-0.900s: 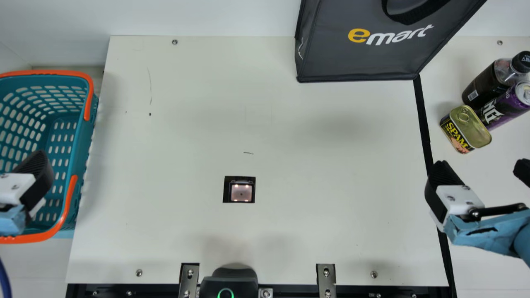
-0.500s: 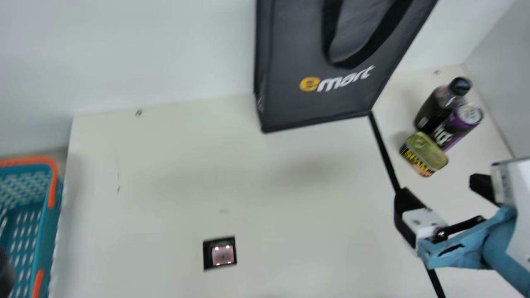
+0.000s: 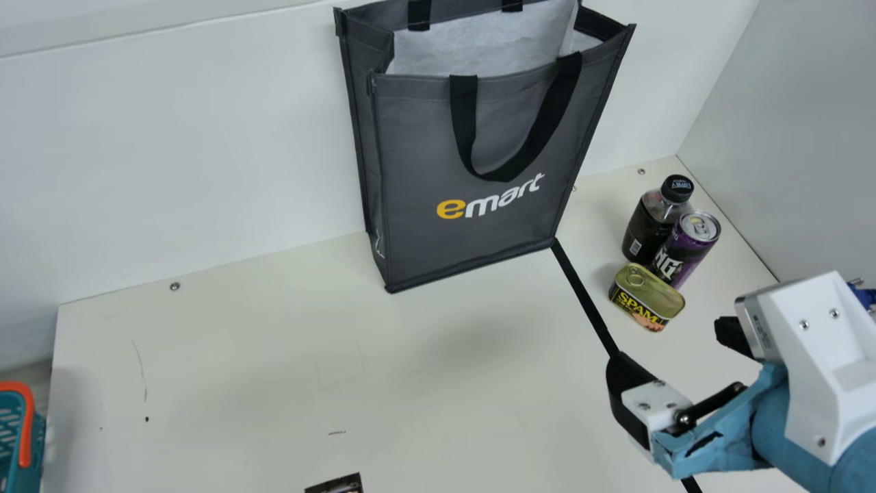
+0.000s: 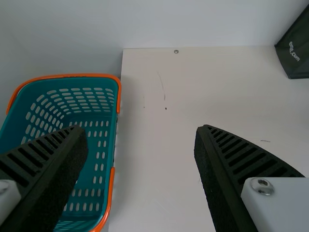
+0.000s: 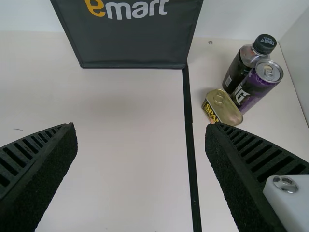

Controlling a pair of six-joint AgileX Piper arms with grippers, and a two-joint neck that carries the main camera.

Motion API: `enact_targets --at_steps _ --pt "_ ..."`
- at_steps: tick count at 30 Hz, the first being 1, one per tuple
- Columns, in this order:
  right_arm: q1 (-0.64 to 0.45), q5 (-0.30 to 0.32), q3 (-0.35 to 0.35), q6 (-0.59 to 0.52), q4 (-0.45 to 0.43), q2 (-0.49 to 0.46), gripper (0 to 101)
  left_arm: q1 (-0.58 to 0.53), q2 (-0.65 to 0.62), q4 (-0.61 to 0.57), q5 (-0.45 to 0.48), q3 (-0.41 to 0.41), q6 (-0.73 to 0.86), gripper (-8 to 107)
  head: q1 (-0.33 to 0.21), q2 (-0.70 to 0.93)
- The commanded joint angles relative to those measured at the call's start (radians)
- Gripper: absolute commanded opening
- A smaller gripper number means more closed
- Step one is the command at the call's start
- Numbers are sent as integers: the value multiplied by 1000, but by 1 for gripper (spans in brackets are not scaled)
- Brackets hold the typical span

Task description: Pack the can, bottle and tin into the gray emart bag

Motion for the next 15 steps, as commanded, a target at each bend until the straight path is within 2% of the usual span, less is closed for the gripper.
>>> enact_targets --at_steps 1,15 --pt "0 0 0 0 0 0 91 0 0 0 0 0 0 90 -23 -1" --pt "0 -1 0 0 0 0 91 0 0 0 0 0 0 90 -23 -1"
